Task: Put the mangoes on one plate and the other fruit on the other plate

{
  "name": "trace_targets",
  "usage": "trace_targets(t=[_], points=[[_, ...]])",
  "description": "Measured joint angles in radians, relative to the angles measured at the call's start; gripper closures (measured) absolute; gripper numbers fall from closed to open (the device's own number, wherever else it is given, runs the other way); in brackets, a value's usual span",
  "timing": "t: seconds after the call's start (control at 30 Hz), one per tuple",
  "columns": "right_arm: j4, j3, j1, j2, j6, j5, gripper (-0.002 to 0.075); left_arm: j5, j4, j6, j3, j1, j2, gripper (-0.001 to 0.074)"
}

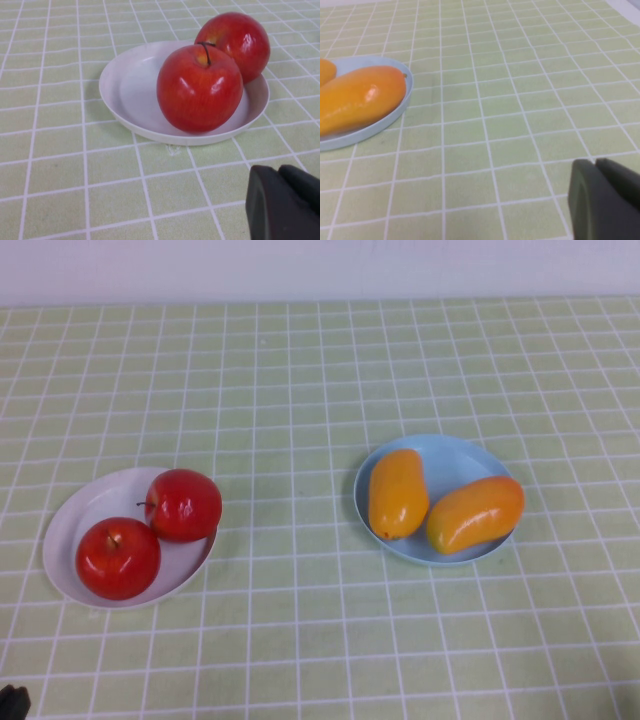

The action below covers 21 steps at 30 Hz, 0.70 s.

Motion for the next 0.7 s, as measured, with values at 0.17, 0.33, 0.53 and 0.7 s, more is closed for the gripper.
trace_targets(t=[0.17, 0.33, 0.53, 0.7], points=[[-0.002, 0.001, 0.0, 0.0, 0.003, 0.002, 0.0741, 0.0, 0.0, 0.0, 0.0, 0.0, 0.0, 0.0731], [-0.002, 0.001, 0.0, 0.0, 0.005, 0.002, 0.0741, 0.0, 0.0, 0.0, 0.0, 0.0, 0.0, 0.0731], [-0.002, 0.001, 0.0, 0.0, 0.007, 0.002, 0.0741, 0.0, 0.0, 0.0, 0.0, 0.0, 0.0, 0.0731], [-0.002, 0.001, 0.0, 0.0, 0.007, 0.002, 0.0741, 0.0, 0.0, 0.0, 0.0, 0.0, 0.0, 0.0731]])
